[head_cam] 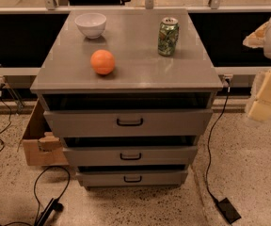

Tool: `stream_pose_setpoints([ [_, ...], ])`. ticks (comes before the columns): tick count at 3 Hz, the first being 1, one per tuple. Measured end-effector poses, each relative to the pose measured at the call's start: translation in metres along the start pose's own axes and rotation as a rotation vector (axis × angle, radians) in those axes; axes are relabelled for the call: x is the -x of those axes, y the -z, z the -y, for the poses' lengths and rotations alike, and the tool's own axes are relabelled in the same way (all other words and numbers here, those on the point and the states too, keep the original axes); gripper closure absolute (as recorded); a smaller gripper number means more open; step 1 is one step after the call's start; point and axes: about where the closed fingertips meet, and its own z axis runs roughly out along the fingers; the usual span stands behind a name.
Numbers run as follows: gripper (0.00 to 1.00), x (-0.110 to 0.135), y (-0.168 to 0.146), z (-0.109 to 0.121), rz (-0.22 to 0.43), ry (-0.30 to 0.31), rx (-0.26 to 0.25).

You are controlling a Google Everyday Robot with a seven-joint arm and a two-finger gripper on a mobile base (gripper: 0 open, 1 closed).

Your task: Open middle drawer

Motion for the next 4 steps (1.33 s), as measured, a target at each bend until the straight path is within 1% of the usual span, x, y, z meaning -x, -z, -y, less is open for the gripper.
stream_pose_setpoints([
  [1, 0.00, 0.000, 0.000, 0.000, 0.000, 0.000, 0.000],
  [2, 0.00, 0.002, 0.003, 0.001, -0.050, -0.002, -0.026],
  [3, 0.00, -0.005, -0.020, -0.008, -0.088, -0.040, -0.049],
  [4, 0.00, -0.022, -0.079, -0.023, -0.101, -0.083, -0.049],
])
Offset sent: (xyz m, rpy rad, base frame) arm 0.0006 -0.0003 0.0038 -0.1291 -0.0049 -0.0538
